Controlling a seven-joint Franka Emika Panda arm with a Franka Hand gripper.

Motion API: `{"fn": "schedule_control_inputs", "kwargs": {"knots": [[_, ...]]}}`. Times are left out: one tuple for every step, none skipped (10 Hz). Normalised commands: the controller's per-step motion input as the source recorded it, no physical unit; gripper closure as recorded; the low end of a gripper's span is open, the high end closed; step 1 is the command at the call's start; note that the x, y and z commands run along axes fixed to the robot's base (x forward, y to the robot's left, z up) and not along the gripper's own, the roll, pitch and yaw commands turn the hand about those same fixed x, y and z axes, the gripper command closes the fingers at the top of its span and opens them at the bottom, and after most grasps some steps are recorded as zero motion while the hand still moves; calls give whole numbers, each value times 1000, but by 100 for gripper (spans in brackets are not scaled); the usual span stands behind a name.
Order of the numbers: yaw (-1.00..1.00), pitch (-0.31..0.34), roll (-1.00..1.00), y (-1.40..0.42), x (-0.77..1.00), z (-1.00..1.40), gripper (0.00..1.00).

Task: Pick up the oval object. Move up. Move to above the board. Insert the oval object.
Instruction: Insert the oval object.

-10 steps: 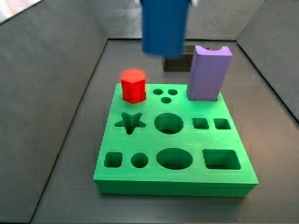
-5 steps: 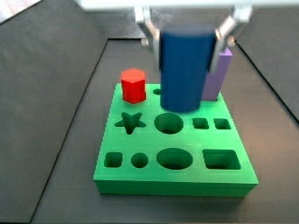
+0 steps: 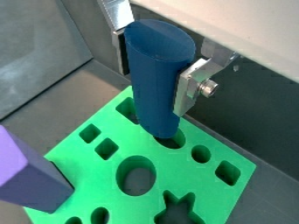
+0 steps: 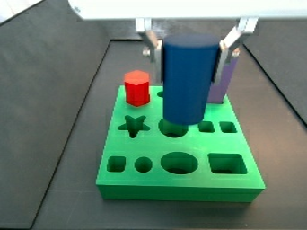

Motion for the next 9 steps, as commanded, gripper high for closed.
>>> {"fn": "schedule_control_inputs", "kwargs": {"knots": [[0,-77,260,-363,0,-529,100],[0,-60,276,-357,6,-554,100],[0,-97,230,-334,0,-543,100],[0,-93,54,-240,34,-291,100],[0,-121,200,-157,0,-600,100],[83,-103,201,-140,166,-669,100],[137,-121,219,-131,143,-660,100],[74,-87,157,-134,146,-537,100],[0,-43,51,-23,0,-300,100]]}}
